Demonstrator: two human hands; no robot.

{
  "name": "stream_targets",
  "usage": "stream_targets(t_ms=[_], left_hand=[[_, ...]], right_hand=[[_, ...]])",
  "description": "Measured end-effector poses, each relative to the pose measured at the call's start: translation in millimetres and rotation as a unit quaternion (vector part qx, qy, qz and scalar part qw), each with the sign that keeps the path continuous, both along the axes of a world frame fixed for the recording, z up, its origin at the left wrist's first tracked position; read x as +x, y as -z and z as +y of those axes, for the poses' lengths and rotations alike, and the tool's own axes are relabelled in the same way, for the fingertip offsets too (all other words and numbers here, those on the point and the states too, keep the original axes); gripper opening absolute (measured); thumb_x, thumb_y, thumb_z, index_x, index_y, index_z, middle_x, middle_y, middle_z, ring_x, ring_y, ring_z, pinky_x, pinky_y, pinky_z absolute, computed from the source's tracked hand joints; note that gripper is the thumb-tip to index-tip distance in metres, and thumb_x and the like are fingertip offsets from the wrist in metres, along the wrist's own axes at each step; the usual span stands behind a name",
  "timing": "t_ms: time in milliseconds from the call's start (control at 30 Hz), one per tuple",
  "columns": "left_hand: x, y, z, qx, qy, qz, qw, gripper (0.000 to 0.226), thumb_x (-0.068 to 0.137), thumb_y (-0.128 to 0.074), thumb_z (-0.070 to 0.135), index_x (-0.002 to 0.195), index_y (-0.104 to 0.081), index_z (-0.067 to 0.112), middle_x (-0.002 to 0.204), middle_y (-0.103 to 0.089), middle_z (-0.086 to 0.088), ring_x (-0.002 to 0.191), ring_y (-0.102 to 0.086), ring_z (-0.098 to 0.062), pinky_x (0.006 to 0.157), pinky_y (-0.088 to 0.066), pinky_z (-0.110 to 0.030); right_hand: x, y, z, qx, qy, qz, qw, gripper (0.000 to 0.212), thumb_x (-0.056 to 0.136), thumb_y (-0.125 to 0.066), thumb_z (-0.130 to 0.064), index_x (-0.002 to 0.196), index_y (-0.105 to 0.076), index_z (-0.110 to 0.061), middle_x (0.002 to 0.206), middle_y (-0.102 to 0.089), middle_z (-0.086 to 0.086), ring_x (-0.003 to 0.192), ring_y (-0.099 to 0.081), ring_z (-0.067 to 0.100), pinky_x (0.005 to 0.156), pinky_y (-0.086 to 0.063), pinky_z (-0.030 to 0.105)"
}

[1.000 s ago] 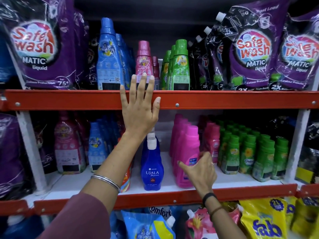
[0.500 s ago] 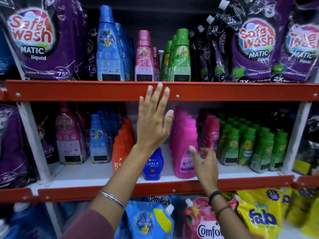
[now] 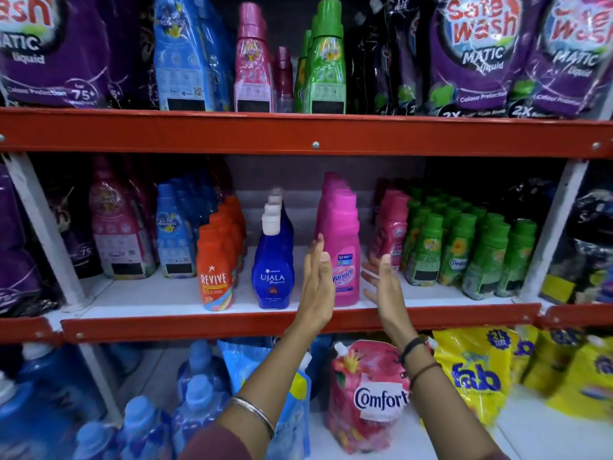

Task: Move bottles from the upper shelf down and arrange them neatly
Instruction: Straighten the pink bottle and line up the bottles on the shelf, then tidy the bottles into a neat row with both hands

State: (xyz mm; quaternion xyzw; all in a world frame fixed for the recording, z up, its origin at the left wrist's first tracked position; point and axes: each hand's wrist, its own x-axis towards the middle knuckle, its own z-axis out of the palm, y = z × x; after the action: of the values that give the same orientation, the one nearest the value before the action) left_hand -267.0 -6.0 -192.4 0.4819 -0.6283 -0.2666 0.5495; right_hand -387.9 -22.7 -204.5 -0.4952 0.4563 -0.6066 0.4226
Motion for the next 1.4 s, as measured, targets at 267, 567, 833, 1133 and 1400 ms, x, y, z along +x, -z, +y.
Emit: stream_targets(t_ms=[267,567,833,1133,1400], left_hand=[[3.7,18.1,-8.2,0.038,0.001,0.028,0.999,0.081,0.082,-0.003,0.082,0.148,-0.024,0.042,0.158,-0.026,0.009,0.146,-0.023,-0.012,0.120,-0.018,-0.037],[10.7,13.7,-7.2,0.050,0.015,0.007,0.999,0.065,0.088,-0.003,0.065,0.147,-0.025,0.046,0.158,-0.028,0.006,0.144,-0.027,-0.016,0.116,-0.026,-0.039],[15.8,9.7,8.1,-0.005,0.020,0.056,0.998,0.061,0.084,-0.011,0.074,0.137,-0.032,0.053,0.144,-0.027,0.030,0.142,-0.023,-0.003,0.119,-0.023,-0.042],[89.3,10.5,12.1,-0.151,-0.095,0.184,0.967,0.076,0.083,-0.019,0.084,0.134,-0.047,0.035,0.142,-0.046,0.014,0.134,-0.037,0.004,0.115,-0.028,-0.025],[117.3,36.4,-23.9,0.010,0.029,0.189,0.981,0.069,0.067,-0.020,0.098,0.119,-0.050,0.065,0.152,-0.041,0.003,0.141,-0.036,-0.018,0.118,-0.026,-0.053]], right_hand=[[-2.1,-0.1,-3.5,-0.009,-0.036,0.038,0.999,0.089,0.075,-0.026,-0.078,0.136,-0.049,-0.017,0.140,-0.053,0.007,0.127,-0.052,0.022,0.108,-0.043,0.046],[-2.8,7.6,-8.2,-0.019,-0.006,0.020,1.000,0.077,0.077,-0.024,-0.072,0.123,-0.058,-0.020,0.125,-0.059,0.005,0.120,-0.058,0.027,0.105,-0.045,0.050],[4.1,7.6,-2.3,-0.035,0.029,0.012,0.999,0.095,0.069,-0.021,-0.087,0.130,-0.053,-0.021,0.142,-0.052,0.005,0.128,-0.047,0.016,0.110,-0.039,0.050],[84.1,7.4,23.8,-0.180,-0.053,0.049,0.981,0.060,0.078,-0.027,-0.080,0.118,-0.052,-0.043,0.131,-0.055,-0.013,0.127,-0.047,0.003,0.112,-0.037,0.039],[125.4,2.3,11.7,-0.024,-0.105,-0.014,0.994,0.112,0.060,-0.032,-0.093,0.143,-0.039,-0.018,0.147,-0.047,0.004,0.134,-0.046,0.014,0.116,-0.034,0.043]])
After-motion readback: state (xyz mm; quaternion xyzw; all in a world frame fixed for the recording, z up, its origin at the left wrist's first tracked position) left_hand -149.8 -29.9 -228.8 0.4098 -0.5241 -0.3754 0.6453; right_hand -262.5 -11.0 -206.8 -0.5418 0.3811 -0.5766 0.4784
